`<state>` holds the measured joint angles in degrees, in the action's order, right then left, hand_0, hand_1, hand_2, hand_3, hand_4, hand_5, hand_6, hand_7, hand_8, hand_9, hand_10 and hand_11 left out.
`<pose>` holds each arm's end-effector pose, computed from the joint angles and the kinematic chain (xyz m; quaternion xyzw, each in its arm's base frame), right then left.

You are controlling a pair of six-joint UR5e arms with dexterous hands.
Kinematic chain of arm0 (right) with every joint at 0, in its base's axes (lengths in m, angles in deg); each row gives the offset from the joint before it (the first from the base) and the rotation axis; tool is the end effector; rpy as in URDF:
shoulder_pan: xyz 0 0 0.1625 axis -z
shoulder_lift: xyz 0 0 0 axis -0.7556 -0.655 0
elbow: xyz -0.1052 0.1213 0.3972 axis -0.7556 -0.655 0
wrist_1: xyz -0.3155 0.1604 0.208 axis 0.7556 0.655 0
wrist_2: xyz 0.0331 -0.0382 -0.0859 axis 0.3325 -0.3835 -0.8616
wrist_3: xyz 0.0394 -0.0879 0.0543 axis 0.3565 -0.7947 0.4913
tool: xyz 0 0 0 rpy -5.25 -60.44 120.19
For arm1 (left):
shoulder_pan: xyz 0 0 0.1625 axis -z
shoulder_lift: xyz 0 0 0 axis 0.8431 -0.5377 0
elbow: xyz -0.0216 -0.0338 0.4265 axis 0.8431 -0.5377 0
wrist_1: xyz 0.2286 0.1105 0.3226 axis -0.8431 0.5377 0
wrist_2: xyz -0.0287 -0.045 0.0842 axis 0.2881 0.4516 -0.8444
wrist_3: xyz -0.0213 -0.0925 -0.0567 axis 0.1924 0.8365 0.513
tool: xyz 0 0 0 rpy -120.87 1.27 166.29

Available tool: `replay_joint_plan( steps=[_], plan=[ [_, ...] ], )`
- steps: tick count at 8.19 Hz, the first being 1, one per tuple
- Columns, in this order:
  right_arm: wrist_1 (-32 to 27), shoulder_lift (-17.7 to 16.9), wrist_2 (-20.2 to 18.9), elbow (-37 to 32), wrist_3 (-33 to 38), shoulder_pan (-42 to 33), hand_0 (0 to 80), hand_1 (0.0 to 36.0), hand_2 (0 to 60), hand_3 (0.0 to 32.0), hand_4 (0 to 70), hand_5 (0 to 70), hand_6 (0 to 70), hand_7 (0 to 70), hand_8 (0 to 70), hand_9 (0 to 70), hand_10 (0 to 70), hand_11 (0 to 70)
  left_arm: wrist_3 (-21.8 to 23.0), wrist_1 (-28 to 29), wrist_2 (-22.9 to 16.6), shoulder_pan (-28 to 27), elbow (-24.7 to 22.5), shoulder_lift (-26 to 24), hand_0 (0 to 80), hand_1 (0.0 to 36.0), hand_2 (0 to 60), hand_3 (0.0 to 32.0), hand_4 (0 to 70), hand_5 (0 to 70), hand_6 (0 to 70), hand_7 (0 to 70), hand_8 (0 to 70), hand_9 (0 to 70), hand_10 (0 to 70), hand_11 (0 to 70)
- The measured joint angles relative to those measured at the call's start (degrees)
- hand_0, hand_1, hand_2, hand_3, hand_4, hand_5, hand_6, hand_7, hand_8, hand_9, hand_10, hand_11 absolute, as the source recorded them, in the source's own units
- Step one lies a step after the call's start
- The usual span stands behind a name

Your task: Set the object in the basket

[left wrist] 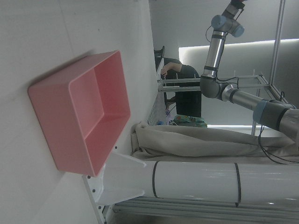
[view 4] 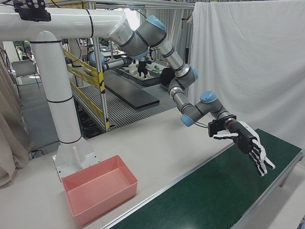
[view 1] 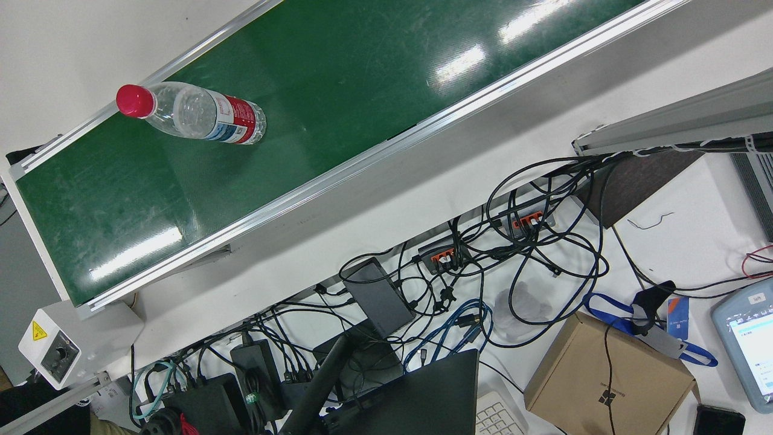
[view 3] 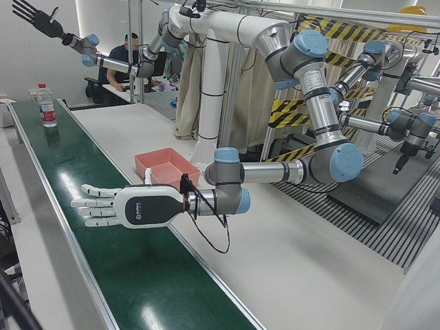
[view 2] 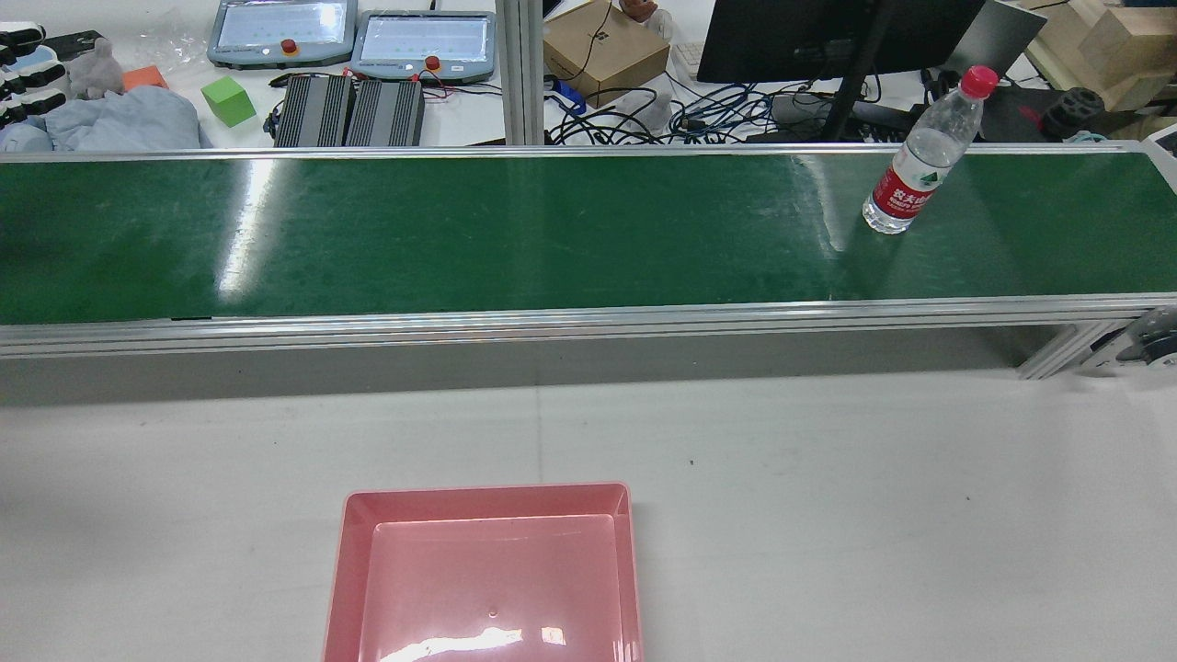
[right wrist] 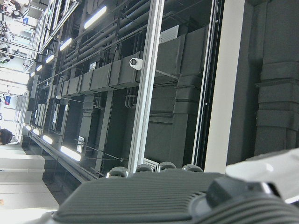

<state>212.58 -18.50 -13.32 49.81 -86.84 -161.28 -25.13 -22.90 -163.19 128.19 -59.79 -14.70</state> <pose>0.3371 -0.4668 0.6305 -0.1882 0.8418 -0.4965 0.0966 0.0640 -0.5871 0.5211 -0.0210 0.8148 -0.5519 0.1762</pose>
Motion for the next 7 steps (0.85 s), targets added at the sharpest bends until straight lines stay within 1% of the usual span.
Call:
replay_joint_plan(
  steps=[1, 2, 3, 4, 5, 6, 7],
  plan=[
    [0.00, 0.00, 0.00, -0.01, 0.00, -0.01, 0.0, 0.0, 0.0, 0.0, 0.0, 0.0, 0.0, 0.0, 0.0, 0.0, 0.0, 0.0, -0.10, -0.01, 0.00, -0.03, 0.06, -0.02, 60.6, 7.3, 0.0, 5.2, 8.3, 24.6, 6.5, 3.0, 11.3, 11.6, 7.4, 12.3],
    [0.00, 0.00, 0.00, 0.00, 0.00, -0.02, 0.0, 0.0, 0.0, 0.0, 0.0, 0.0, 0.0, 0.0, 0.0, 0.0, 0.0, 0.0, -0.17, -0.01, 0.03, -0.13, 0.13, -0.04, 60.4, 7.4, 0.0, 5.2, 8.2, 24.9, 6.5, 3.0, 11.5, 11.9, 7.4, 12.3],
    [0.03, 0.00, 0.00, 0.01, 0.00, -0.03, 0.0, 0.0, 0.0, 0.0, 0.0, 0.0, 0.0, 0.0, 0.0, 0.0, 0.0, 0.0, -0.32, -0.01, 0.06, -0.25, 0.24, -0.04, 60.4, 7.4, 0.0, 5.4, 7.6, 24.9, 6.5, 3.2, 11.3, 11.6, 7.7, 12.7],
    [0.06, 0.00, 0.00, 0.02, 0.00, -0.03, 0.0, 0.0, 0.0, 0.0, 0.0, 0.0, 0.0, 0.0, 0.0, 0.0, 0.0, 0.0, -0.47, 0.02, 0.08, -0.37, 0.35, -0.02, 60.6, 7.9, 0.0, 6.6, 6.3, 24.1, 6.4, 3.2, 10.8, 11.3, 8.2, 13.6],
    [0.05, 0.00, 0.00, 0.03, 0.00, -0.03, 0.0, 0.0, 0.0, 0.0, 0.0, 0.0, 0.0, 0.0, 0.0, 0.0, 0.0, 0.0, -0.55, 0.19, 0.08, -0.44, 0.42, 0.00, 59.9, 7.1, 0.0, 7.4, 5.6, 23.8, 6.0, 3.0, 10.4, 10.8, 8.1, 13.3],
    [0.05, 0.00, 0.00, 0.03, 0.00, -0.03, 0.0, 0.0, 0.0, 0.0, 0.0, 0.0, 0.0, 0.0, 0.0, 0.0, 0.0, 0.0, -0.59, 0.58, 0.12, -0.44, 0.44, 0.01, 59.9, 6.9, 0.0, 7.6, 5.4, 24.1, 5.9, 2.9, 10.3, 10.9, 8.4, 13.8],
    [0.07, 0.00, 0.00, 0.03, 0.00, -0.03, 0.0, 0.0, 0.0, 0.0, 0.0, 0.0, 0.0, 0.0, 0.0, 0.0, 0.0, 0.0, -0.68, 0.90, 0.15, -0.50, 0.46, 0.01, 60.0, 7.2, 0.0, 7.0, 6.4, 24.4, 6.2, 3.1, 10.5, 11.0, 8.5, 14.0]
  ],
)
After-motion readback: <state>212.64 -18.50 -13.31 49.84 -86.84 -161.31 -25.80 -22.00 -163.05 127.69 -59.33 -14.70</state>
